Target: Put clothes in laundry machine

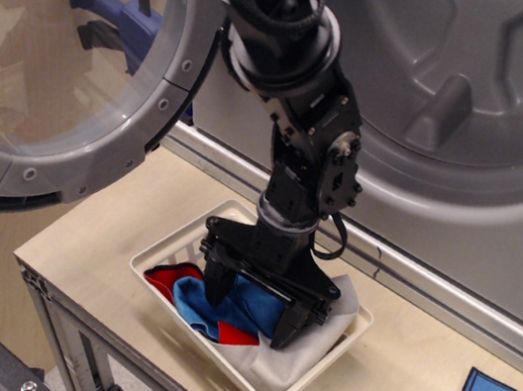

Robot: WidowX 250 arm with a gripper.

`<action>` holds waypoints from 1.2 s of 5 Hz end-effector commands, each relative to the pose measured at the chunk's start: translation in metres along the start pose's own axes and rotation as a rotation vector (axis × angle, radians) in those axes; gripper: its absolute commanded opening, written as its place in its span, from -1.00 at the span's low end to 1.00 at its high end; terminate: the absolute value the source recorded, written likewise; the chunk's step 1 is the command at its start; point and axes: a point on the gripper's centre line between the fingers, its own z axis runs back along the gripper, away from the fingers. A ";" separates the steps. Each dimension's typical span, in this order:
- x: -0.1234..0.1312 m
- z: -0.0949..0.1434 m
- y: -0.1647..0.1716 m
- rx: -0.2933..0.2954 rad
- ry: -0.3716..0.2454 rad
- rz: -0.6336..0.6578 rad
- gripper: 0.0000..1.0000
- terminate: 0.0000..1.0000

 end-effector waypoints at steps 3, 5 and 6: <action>0.010 0.086 0.032 -0.114 -0.215 0.090 -1.00 -1.00; 0.013 0.159 0.044 -0.135 -0.360 0.190 -1.00 -1.00; 0.011 0.186 0.039 -0.177 -0.436 0.174 -1.00 -1.00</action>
